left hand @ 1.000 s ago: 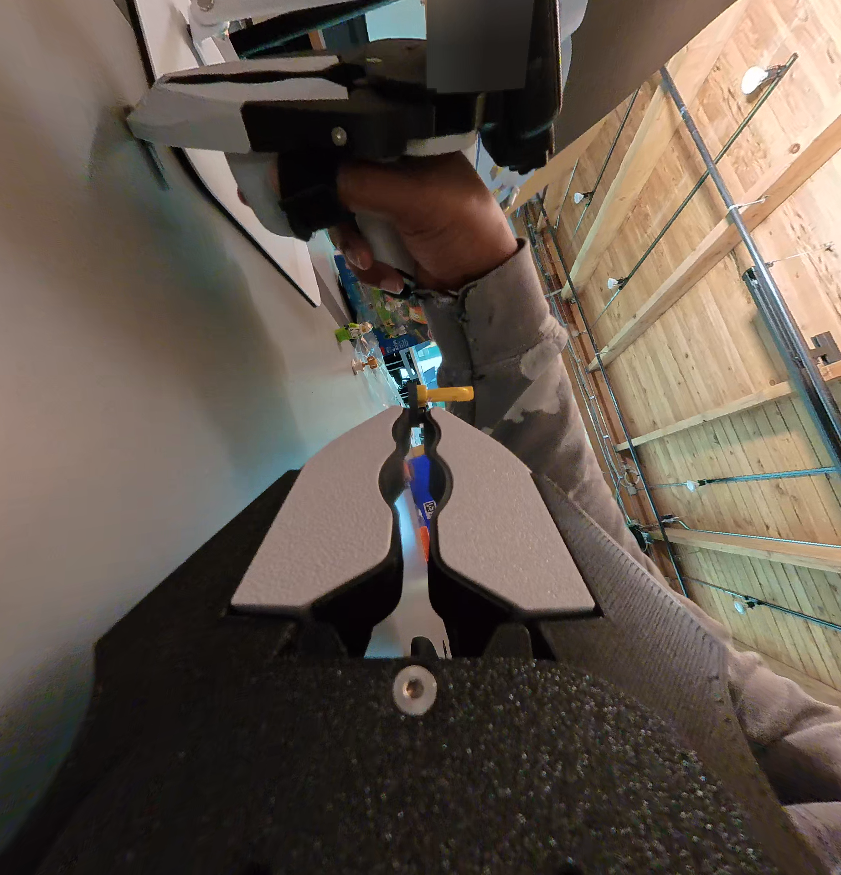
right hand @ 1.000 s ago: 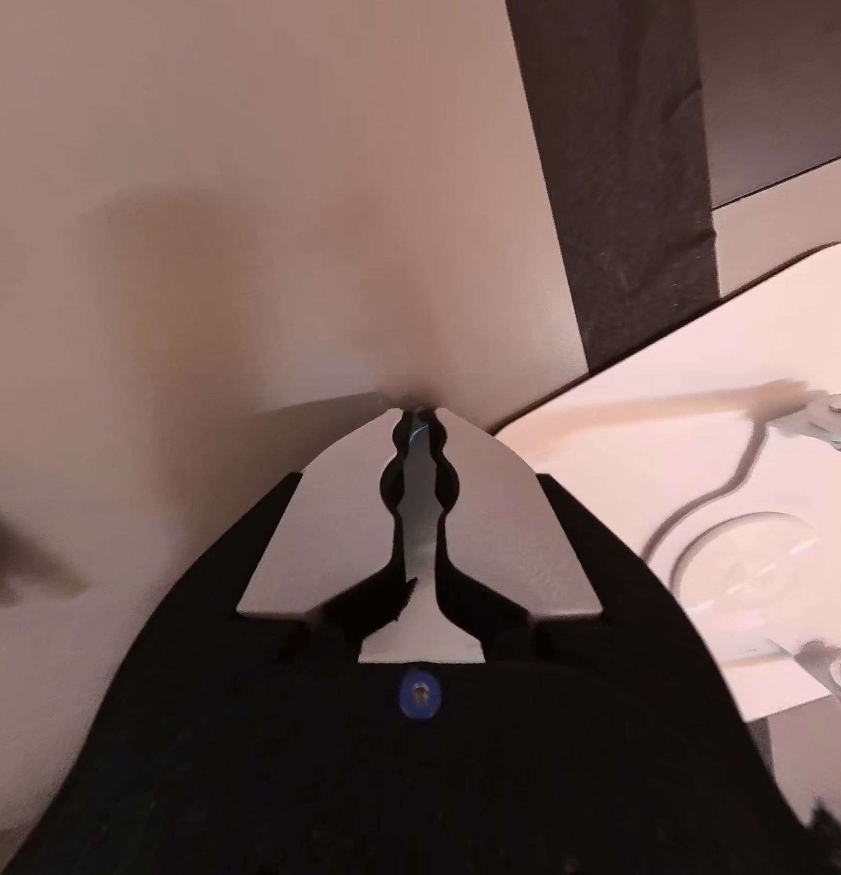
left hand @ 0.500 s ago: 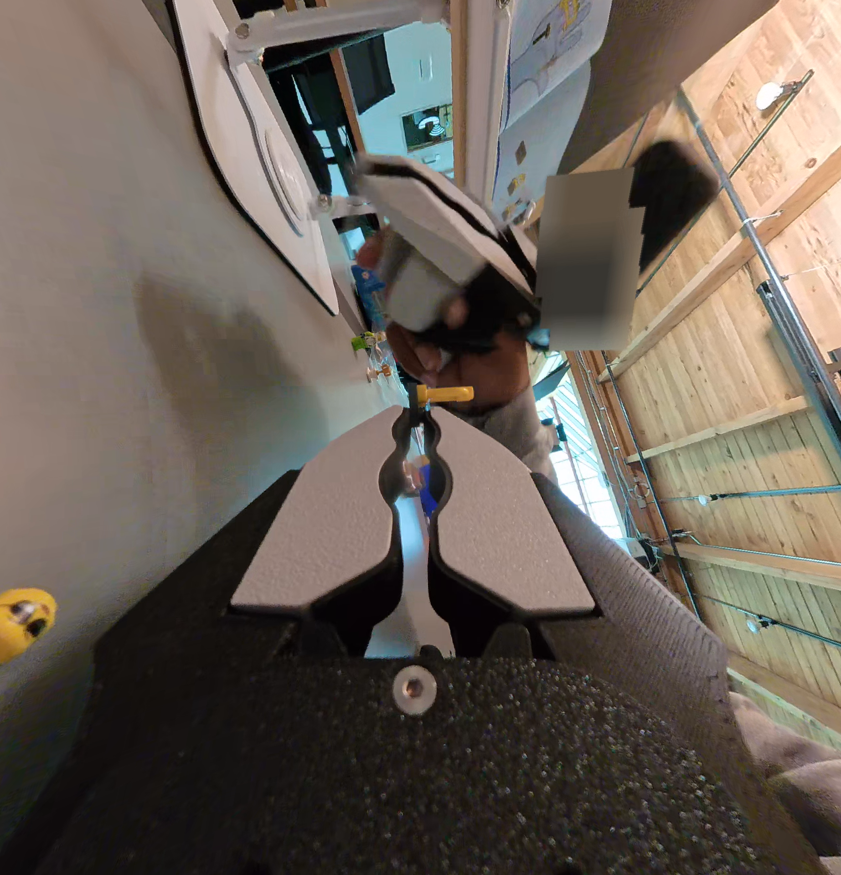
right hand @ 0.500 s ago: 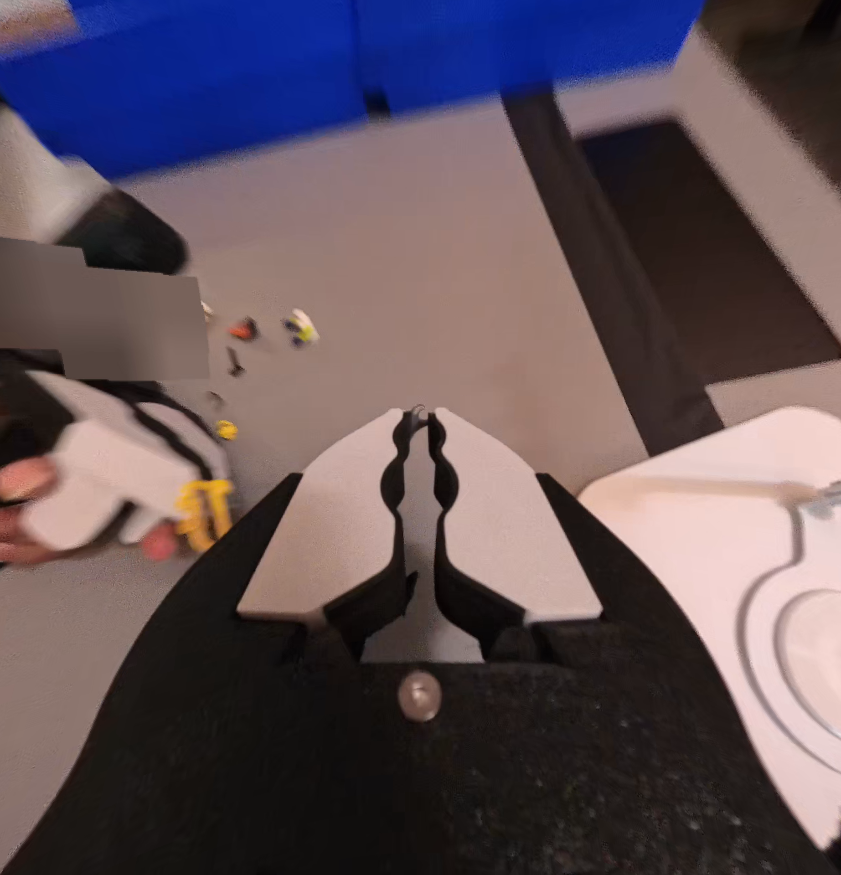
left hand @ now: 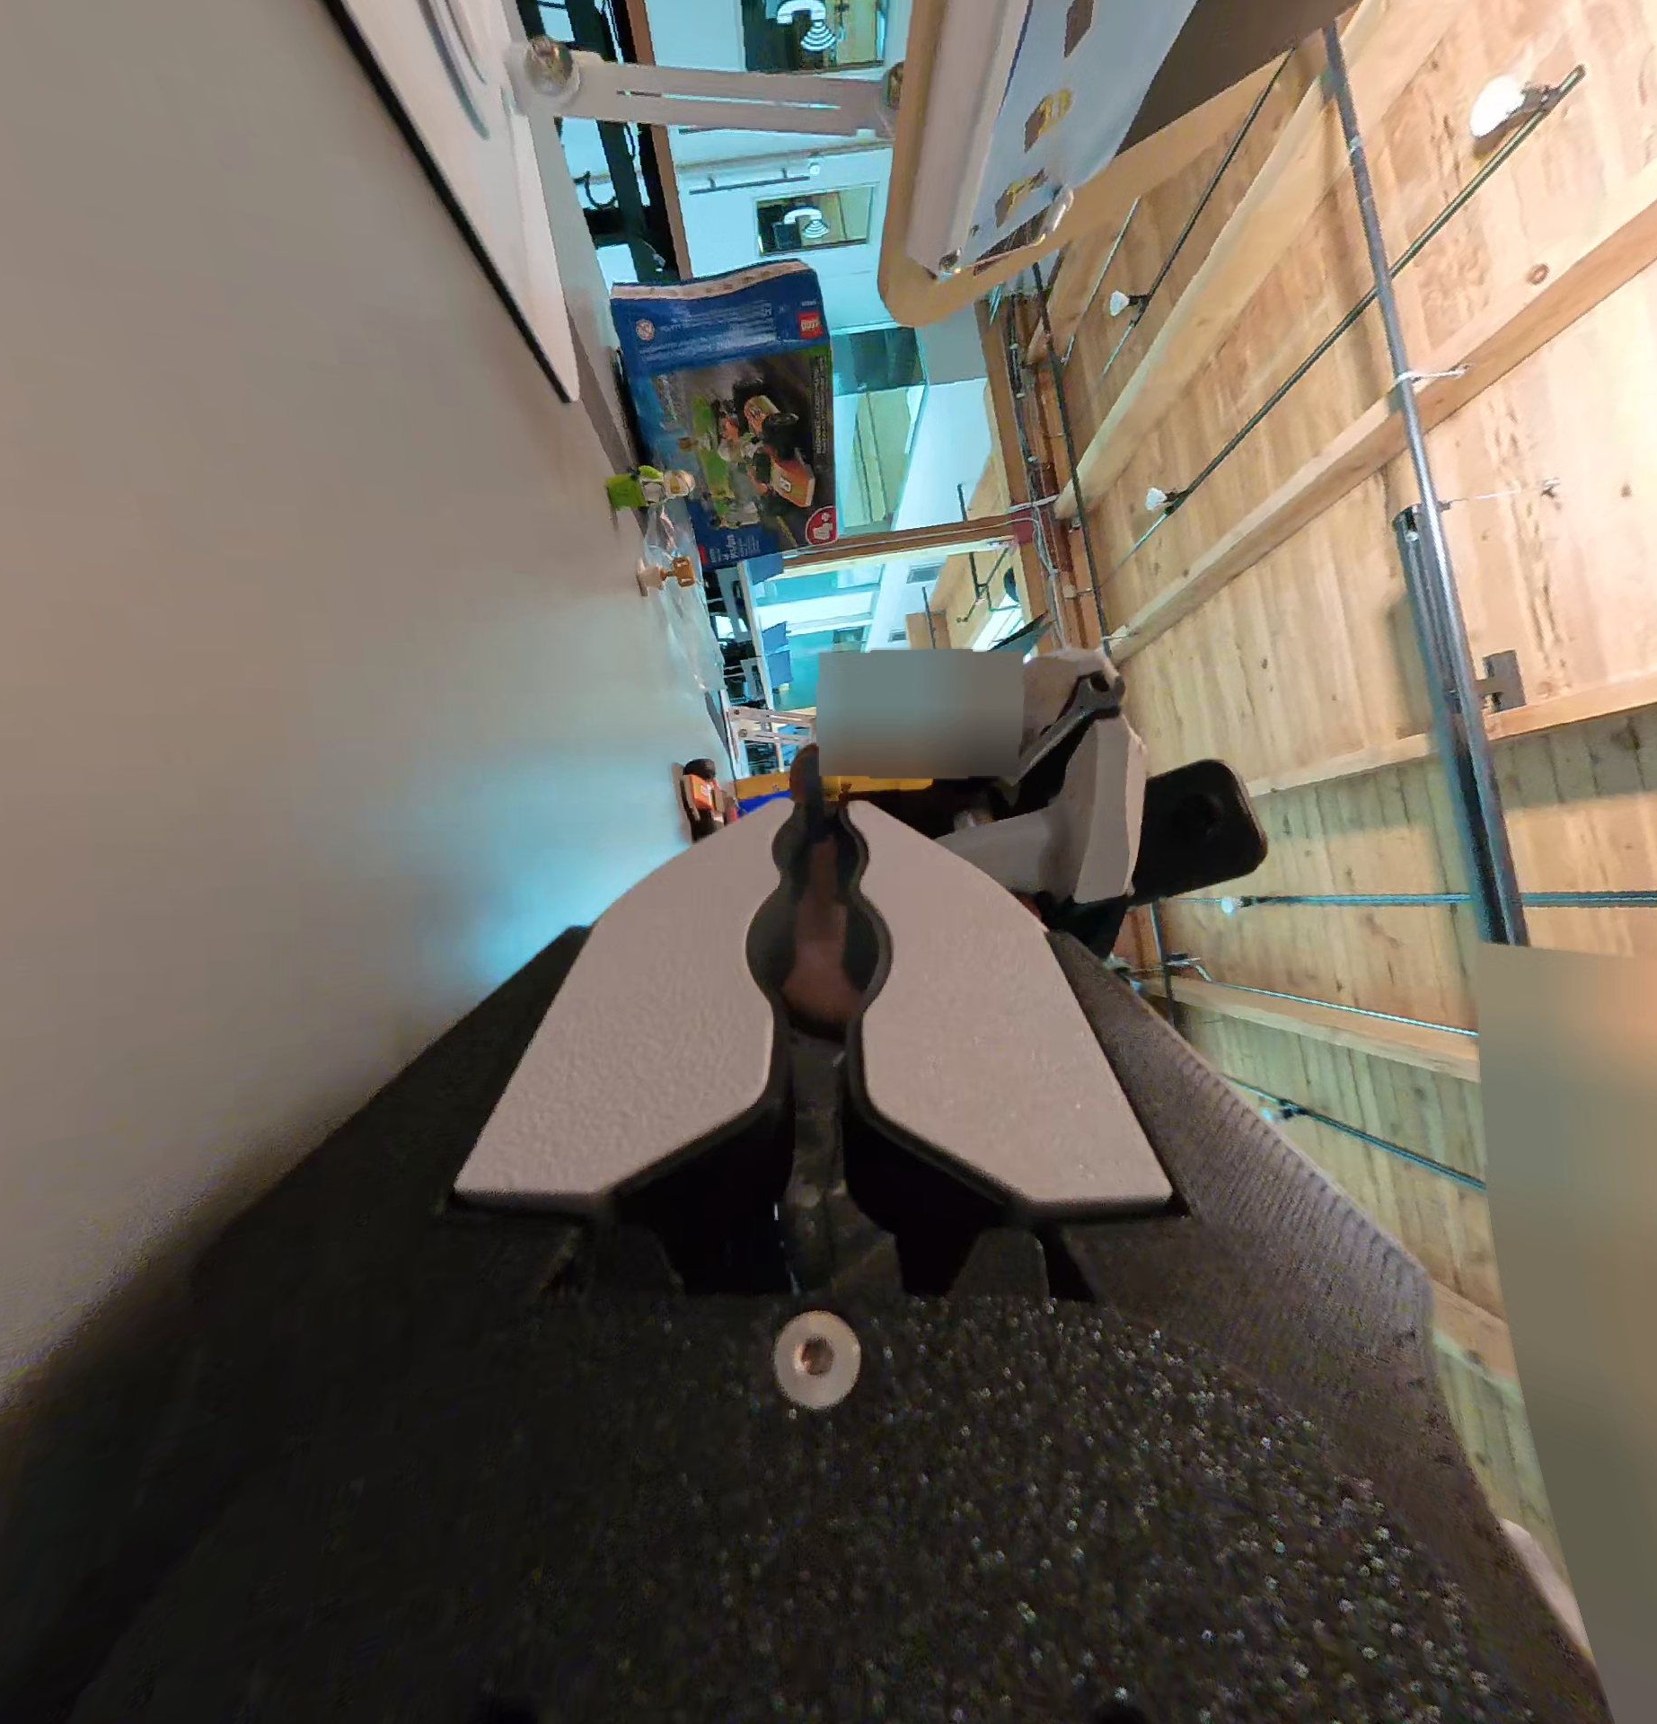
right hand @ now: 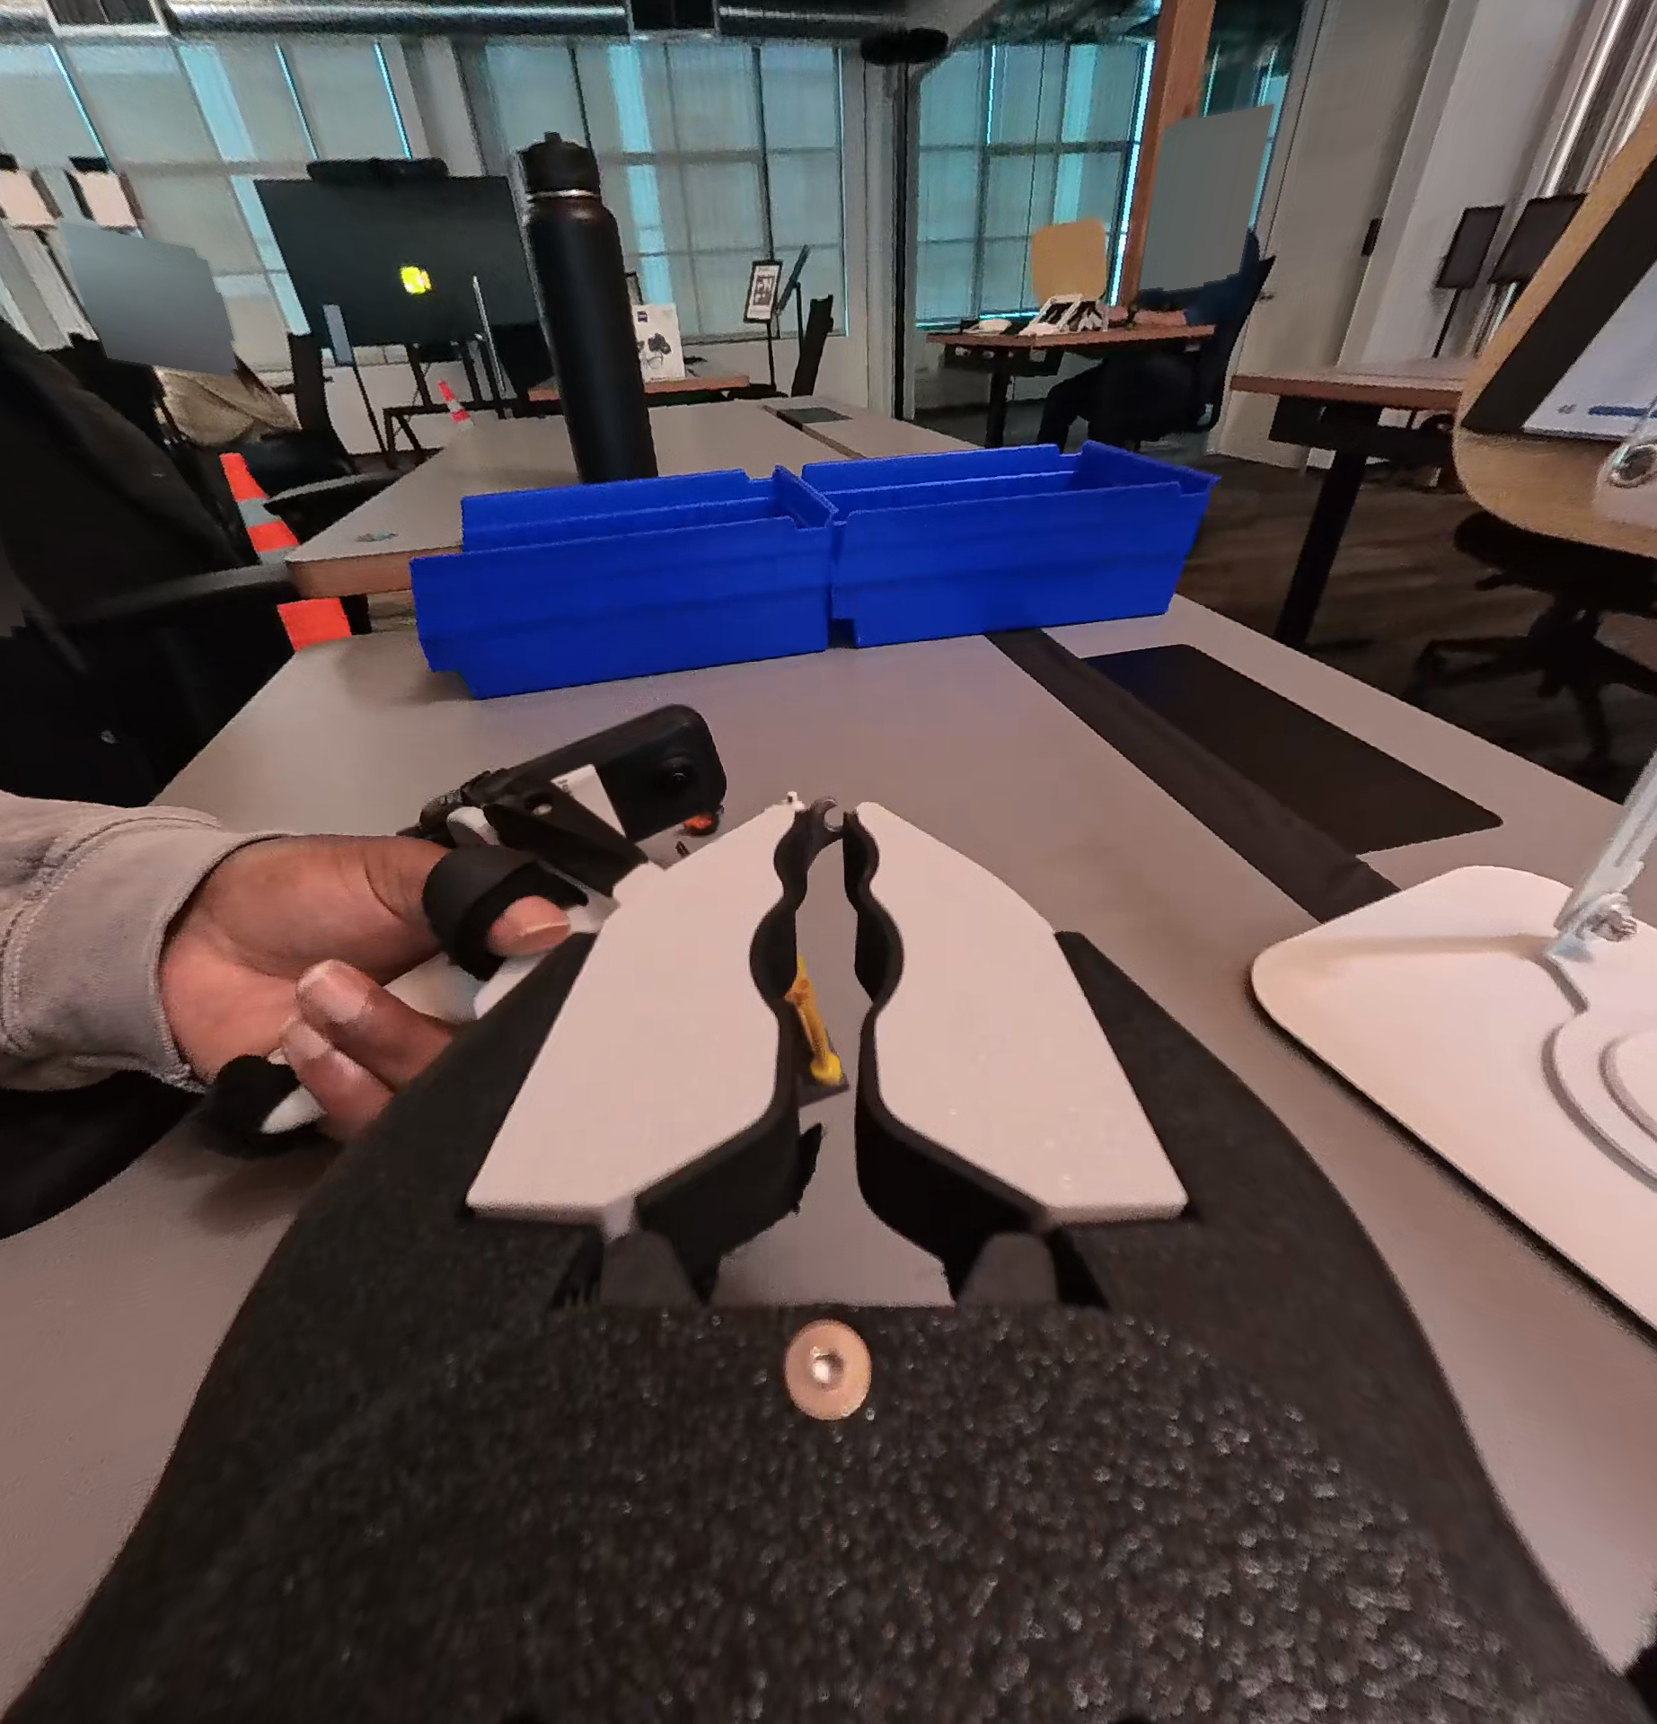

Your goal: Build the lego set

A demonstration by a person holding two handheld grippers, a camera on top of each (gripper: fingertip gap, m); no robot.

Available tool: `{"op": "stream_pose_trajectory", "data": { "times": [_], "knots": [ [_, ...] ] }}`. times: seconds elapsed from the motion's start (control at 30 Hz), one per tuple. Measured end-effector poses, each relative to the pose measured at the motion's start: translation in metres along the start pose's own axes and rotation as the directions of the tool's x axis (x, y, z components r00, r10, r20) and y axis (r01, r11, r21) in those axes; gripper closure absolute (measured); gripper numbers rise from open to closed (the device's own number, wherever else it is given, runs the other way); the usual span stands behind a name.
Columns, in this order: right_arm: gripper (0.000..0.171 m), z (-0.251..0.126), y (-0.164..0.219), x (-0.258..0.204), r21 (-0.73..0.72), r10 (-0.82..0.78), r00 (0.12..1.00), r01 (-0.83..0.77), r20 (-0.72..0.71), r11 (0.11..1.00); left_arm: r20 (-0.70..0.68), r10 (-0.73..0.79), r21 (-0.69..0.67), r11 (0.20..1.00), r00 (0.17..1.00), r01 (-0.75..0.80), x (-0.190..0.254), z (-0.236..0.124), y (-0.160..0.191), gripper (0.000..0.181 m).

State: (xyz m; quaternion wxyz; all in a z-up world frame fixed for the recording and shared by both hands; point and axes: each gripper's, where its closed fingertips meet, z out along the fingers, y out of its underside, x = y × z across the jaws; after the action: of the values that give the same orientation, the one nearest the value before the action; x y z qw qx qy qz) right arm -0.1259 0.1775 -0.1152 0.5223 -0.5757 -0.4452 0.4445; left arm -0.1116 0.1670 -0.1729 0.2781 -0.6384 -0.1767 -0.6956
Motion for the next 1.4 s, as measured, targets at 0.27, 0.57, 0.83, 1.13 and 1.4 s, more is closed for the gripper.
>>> {"op": "stream_pose_trajectory", "data": {
  "times": [0.27,0.57,0.83,1.13,1.4],
  "knots": [
    [0.164,-0.002,0.009,0.004,-0.004,-0.030,0.999,0.030,-0.032,1.000,-0.033,-0.043,0.005,0.999,0.999,0.044,0.005,-0.001,-0.001,0.176],
    [0.164,-0.004,0.011,0.005,-0.018,-0.093,0.995,0.092,-0.048,0.996,-0.033,-0.062,0.012,0.998,0.998,0.062,0.004,-0.003,-0.003,0.177],
    [0.164,-0.007,0.014,-0.001,-0.096,-0.275,0.960,0.269,-0.059,0.958,-0.003,-0.035,0.027,0.999,0.999,0.035,0.000,-0.004,-0.006,0.176],
    [0.164,-0.010,0.020,-0.004,-0.126,-0.310,0.948,0.300,-0.069,0.946,0.013,-0.005,0.037,0.999,1.000,0.005,0.000,-0.005,-0.008,0.176],
    [0.164,-0.006,0.022,-0.020,-0.101,-0.304,0.949,0.295,-0.088,0.950,0.038,-0.004,0.012,1.000,0.999,0.004,-0.007,-0.001,0.001,0.176]
  ]
}}
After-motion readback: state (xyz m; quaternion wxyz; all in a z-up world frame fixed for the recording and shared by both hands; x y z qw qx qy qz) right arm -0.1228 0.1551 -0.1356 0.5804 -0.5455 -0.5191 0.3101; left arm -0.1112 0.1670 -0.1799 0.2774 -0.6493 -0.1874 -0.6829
